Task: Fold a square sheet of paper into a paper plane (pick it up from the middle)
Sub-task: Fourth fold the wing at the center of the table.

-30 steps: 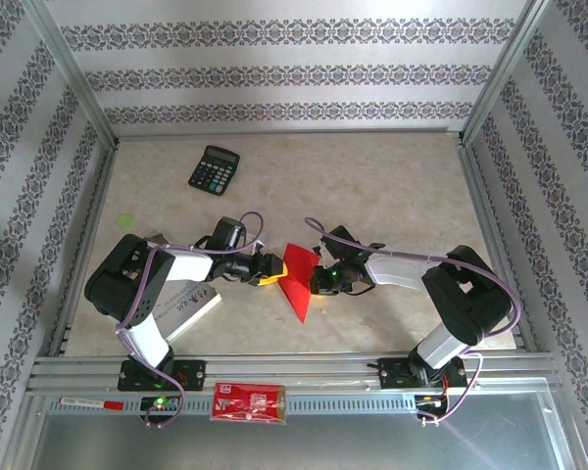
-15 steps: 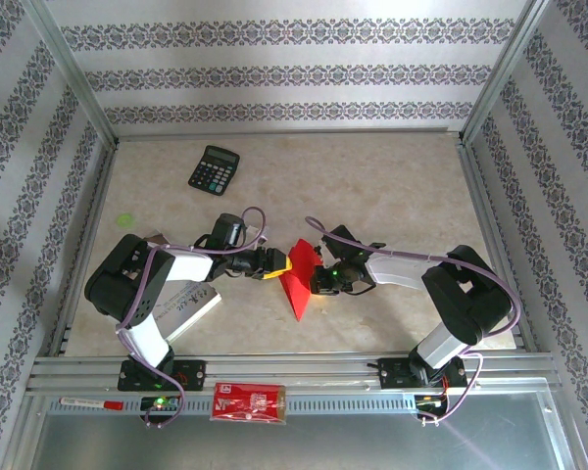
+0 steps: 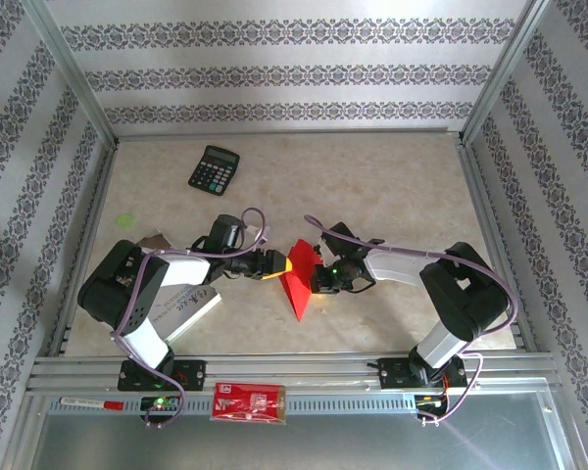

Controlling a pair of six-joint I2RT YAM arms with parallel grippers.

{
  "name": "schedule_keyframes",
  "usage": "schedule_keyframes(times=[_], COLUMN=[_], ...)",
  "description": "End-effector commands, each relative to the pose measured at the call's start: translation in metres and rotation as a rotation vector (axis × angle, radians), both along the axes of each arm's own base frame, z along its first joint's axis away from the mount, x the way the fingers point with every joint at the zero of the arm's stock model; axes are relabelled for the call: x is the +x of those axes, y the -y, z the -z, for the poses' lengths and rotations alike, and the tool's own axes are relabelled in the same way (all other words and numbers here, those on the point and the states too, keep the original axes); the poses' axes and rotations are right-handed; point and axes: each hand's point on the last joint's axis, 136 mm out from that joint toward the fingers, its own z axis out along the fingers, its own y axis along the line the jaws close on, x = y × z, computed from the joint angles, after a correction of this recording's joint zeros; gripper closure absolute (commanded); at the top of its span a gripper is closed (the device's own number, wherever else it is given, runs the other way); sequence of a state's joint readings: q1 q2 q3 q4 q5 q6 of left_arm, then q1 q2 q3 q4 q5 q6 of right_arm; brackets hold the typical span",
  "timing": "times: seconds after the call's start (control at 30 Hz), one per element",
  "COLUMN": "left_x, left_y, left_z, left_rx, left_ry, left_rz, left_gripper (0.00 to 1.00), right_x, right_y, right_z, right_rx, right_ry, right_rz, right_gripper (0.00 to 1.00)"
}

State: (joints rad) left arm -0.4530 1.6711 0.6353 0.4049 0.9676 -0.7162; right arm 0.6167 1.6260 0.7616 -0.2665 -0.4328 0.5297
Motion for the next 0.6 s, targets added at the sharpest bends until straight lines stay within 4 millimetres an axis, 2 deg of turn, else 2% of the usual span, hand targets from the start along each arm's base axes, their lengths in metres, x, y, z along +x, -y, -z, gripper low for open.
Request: schedule_keyframes(times=[0.0, 0.2, 0.57], left_x=[-0.009, -0.014, 0.002], left_y=[0.007, 0.018, 0.017], left_z=[-0.005, -0.012, 0.017], left_rx=[-0.013, -0.056, 0.038], left_ry=[0.033, 0.028, -0.051], left_rz=[0.037, 0.044, -0.039], left_gripper=[0.47, 0.47, 0.48], right_x=[0.006, 0.012, 0.011], right_y=[0.029, 0.031, 0.03], right_z=[0.013, 0.006, 0.009], right_rx=[-0.133, -0.131, -0.118], right_ry=[-0.005, 0.006, -0.008], right_rz=[0.033, 0.016, -0.01], right_gripper=[1.0, 1.0, 1.0])
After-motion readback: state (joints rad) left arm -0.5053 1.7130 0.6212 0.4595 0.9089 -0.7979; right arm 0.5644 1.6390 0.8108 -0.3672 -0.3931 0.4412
